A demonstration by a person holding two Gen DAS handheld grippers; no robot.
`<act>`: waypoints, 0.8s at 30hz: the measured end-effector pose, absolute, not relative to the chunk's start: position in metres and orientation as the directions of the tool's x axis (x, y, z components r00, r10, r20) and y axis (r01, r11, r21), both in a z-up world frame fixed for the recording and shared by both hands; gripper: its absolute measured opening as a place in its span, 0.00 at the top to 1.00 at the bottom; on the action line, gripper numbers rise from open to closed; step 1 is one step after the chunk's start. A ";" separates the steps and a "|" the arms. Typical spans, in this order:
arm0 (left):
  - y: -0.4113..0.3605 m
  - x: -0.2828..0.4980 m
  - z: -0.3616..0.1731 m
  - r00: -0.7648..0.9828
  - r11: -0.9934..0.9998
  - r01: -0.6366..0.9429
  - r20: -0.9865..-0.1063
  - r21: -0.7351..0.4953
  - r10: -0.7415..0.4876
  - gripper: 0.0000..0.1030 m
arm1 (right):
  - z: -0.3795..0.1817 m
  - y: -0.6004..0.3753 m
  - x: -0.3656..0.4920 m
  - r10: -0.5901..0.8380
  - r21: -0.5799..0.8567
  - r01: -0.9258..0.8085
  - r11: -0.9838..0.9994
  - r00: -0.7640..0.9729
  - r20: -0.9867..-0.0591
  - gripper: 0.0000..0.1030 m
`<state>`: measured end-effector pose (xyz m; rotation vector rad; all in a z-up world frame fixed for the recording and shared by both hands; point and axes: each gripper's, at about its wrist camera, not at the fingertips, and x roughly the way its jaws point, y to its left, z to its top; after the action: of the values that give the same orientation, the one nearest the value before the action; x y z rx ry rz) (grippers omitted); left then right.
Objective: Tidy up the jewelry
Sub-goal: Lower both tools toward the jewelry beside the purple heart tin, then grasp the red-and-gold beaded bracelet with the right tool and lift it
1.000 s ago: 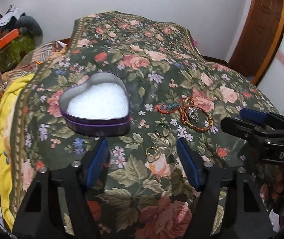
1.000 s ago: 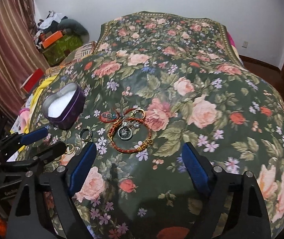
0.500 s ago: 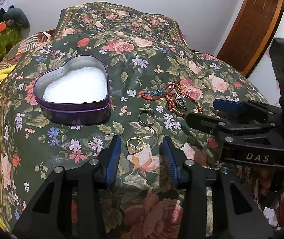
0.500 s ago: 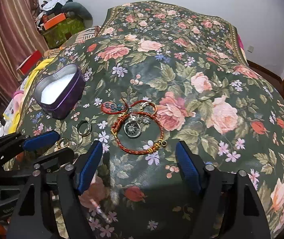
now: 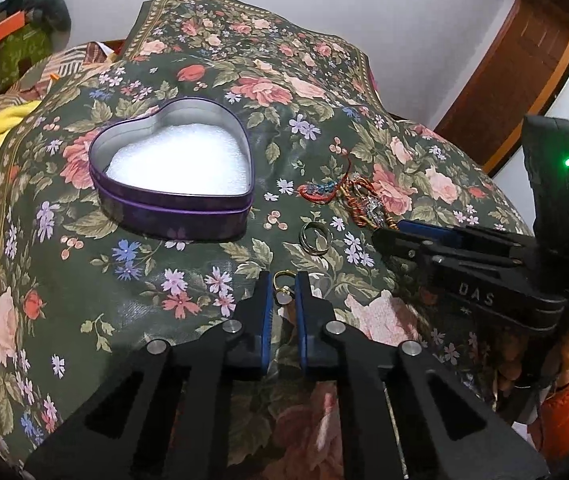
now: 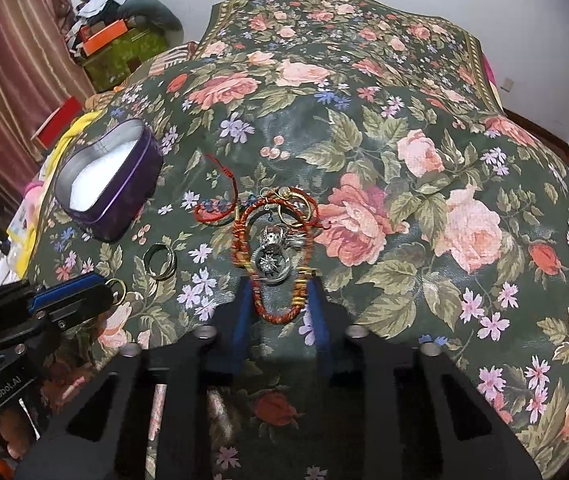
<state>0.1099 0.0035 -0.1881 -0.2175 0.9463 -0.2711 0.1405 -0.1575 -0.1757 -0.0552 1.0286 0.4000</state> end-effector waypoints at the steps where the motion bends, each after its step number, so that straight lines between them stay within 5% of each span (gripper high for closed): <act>1: 0.004 0.109 -0.187 0.556 0.945 0.129 -0.767 -0.299 -0.319 0.92 | -0.175 -0.157 0.141 0.299 0.145 -0.346 0.927 0.450 -0.841 0.84; 12: 0.015 0.102 -0.176 0.569 0.958 0.106 -0.773 -0.268 -0.279 0.91 | -0.151 -0.168 0.125 0.326 0.161 -0.344 0.925 0.502 -0.801 0.86; 14: 0.015 0.100 -0.175 0.569 0.962 0.103 -0.779 -0.252 -0.265 0.80 | -0.147 -0.171 0.124 0.331 0.164 -0.344 0.925 0.512 -0.793 0.86; 16: 0.014 0.098 -0.173 0.571 0.965 0.106 -0.780 -0.240 -0.257 0.59 | -0.140 -0.175 0.122 0.335 0.168 -0.340 0.925 0.528 -0.780 0.86; 24: -0.003 0.103 -0.179 0.545 0.971 0.135 -0.803 -0.199 -0.240 0.55 | -0.115 -0.191 0.112 0.349 0.182 -0.325 0.928 0.593 -0.725 0.86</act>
<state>0.1030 -0.0033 -0.1791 -0.1183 0.9697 -0.2228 0.1119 -0.1913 -0.1149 0.0313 0.8495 0.3918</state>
